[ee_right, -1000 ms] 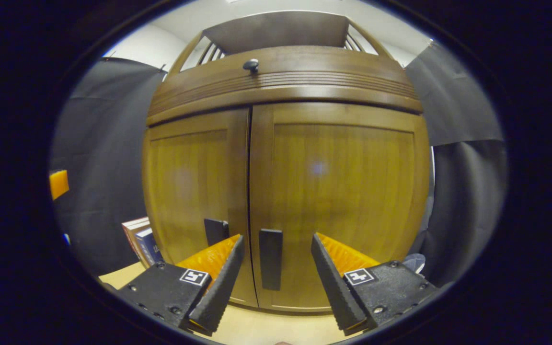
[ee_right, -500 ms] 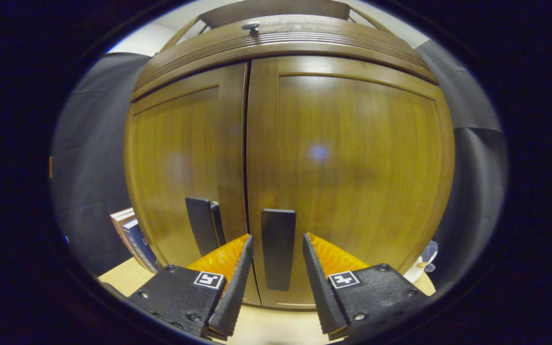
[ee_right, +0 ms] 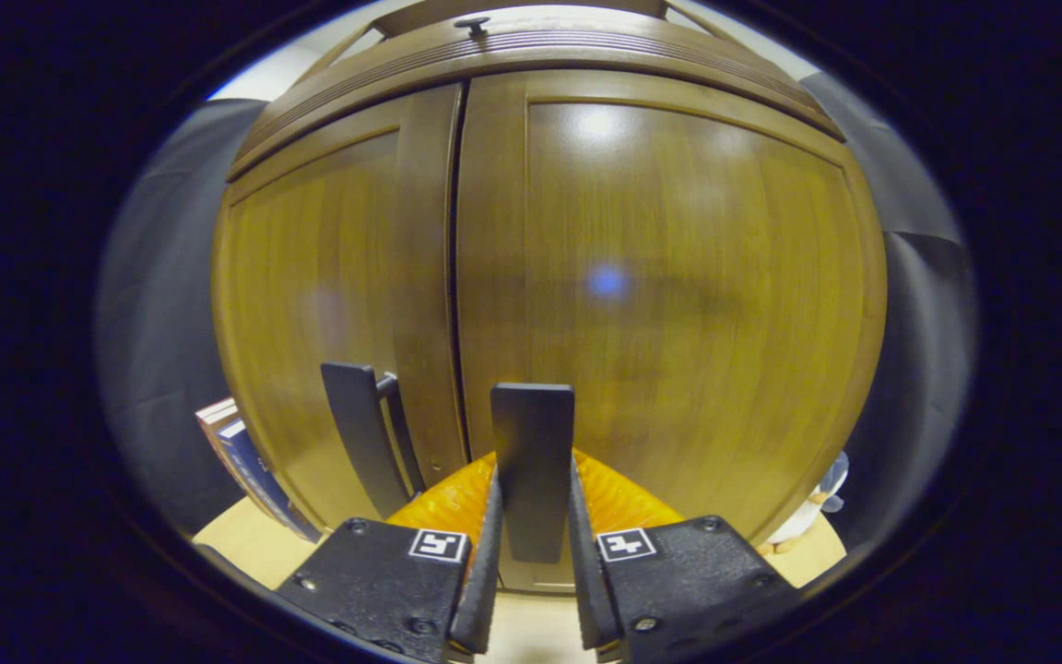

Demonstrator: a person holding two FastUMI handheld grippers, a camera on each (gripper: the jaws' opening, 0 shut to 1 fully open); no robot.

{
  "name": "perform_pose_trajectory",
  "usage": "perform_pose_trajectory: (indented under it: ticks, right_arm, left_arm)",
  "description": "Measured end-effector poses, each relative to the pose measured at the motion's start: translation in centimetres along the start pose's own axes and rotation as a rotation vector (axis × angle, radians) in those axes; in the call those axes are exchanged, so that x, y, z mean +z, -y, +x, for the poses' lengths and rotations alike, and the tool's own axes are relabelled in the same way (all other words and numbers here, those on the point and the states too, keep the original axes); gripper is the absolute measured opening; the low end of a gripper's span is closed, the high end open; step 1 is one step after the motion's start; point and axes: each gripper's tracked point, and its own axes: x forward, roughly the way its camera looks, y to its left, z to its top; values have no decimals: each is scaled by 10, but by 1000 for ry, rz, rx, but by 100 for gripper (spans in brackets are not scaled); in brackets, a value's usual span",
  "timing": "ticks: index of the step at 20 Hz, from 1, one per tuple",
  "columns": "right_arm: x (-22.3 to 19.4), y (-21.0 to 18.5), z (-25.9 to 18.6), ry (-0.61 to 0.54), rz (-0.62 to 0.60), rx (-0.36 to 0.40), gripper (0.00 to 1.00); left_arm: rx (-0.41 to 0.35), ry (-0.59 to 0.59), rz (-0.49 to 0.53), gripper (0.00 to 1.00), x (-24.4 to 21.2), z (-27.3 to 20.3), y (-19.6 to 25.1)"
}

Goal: Open the right door of the double-door shoe cabinet with the right hand, and open the left door with the left hand.

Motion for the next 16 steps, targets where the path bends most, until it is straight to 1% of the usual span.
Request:
perform_pose_trajectory:
  ticks: [2,5,10,16]
  right_arm:
    - [0,-2,-1,-2,20,7,37]
    - [-1,-2,-3,-25,40,22,32]
    - [2,-2,-7,-38,37,25,30]
    - [8,-3,-10,-37,50,54,31]
  left_arm:
    - [-4,-3,-8,95,-1,-1,1]
    - [-9,-6,-7,95,-2,-5,2]
    - [-27,-6,-6,95,-1,-14,10]
    - [-40,-12,-8,95,-1,-20,17]
